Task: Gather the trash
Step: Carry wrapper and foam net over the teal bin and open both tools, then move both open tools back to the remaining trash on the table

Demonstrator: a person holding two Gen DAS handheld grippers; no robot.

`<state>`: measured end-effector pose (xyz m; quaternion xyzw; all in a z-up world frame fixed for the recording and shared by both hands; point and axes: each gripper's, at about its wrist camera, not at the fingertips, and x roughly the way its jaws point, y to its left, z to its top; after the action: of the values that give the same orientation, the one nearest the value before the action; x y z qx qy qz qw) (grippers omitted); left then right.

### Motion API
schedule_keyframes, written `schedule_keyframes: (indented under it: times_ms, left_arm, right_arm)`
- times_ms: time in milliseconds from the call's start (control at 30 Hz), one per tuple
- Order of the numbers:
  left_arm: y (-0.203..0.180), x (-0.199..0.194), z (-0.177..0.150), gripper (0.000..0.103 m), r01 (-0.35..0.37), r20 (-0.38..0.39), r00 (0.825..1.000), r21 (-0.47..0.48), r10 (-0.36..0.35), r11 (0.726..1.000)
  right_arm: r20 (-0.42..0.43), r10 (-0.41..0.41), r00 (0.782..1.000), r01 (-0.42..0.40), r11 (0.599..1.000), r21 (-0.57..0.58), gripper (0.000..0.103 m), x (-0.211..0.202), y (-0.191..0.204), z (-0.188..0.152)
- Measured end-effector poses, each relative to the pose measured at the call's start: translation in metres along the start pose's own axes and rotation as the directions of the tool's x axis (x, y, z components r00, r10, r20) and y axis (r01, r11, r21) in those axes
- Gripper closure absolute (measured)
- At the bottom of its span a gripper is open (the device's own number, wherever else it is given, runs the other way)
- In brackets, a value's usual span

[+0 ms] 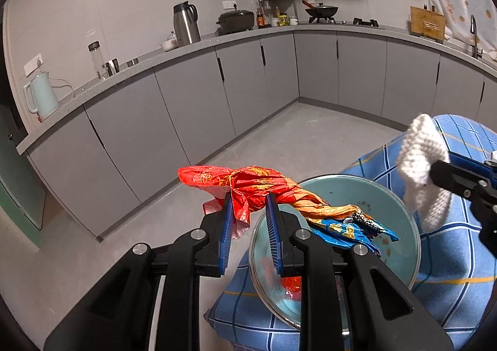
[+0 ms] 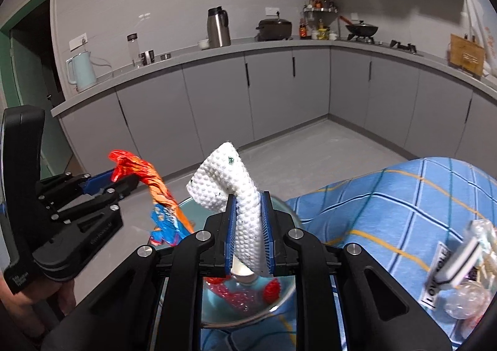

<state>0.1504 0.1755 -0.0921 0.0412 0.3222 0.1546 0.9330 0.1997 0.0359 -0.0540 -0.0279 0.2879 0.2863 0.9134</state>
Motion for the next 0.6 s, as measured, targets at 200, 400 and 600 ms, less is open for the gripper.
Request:
schedule_keyframes:
  times_ms: [200, 400, 600]
  left_arm:
    - [0.001, 0.010, -0.004, 0.077, -0.001, -0.025, 1.000, 0.005, 0.001, 1.000]
    - [0.001, 0.016, -0.007, 0.072, 0.005, -0.042, 0.999, 0.007, -0.005, 1.000]
    - [0.002, 0.015, -0.005, 0.057, -0.006, -0.037, 0.999, 0.014, 0.006, 1.000]
  right_arm:
    - [-0.035, 0.033, 0.999, -0.032, 0.999, 0.010, 0.085, 0.019, 0.001, -0.003]
    - [-0.055, 0.043, 0.998, -0.041, 0.998, 0.037, 0.066, 0.030, -0.005, -0.009]
    - [-0.050, 0.032, 0.998, -0.030, 0.998, 0.052, 0.058, 0.026, -0.011, -0.012]
